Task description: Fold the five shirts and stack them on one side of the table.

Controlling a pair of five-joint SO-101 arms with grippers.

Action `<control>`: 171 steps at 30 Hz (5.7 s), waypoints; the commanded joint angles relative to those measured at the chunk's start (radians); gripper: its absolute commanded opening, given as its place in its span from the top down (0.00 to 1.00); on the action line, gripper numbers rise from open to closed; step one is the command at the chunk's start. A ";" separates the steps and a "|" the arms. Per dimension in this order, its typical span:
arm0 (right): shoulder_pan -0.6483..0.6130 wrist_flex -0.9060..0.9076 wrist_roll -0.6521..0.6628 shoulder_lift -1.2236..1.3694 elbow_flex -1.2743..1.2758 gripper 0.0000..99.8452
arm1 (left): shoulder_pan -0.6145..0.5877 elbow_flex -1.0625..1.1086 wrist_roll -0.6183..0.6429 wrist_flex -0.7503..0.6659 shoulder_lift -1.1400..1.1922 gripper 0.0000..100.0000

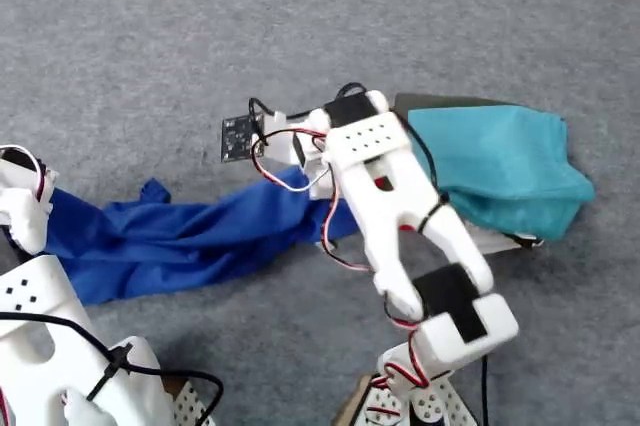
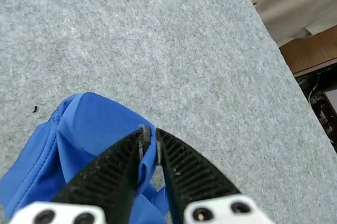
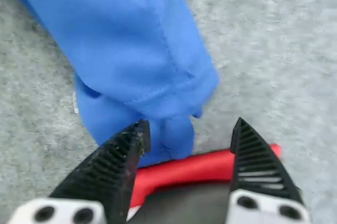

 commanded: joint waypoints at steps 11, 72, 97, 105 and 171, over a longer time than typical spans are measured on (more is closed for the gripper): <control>-0.008 0.089 0.025 0.246 -0.315 0.76 | 0.011 0.008 0.005 -0.018 -0.005 0.98; -0.007 0.152 -0.242 -0.398 -0.932 1.00 | 0.009 -0.634 0.000 -0.018 -0.004 0.98; 0.090 0.439 -0.539 -0.374 -0.852 1.00 | 0.074 -1.873 -0.026 0.328 0.627 0.98; 0.128 0.319 -0.637 -0.386 -0.705 1.00 | 0.121 -1.757 -0.083 0.267 0.662 0.98; 0.102 -0.261 -0.600 0.265 -0.852 1.00 | 0.020 -1.022 -0.328 -0.522 0.846 0.98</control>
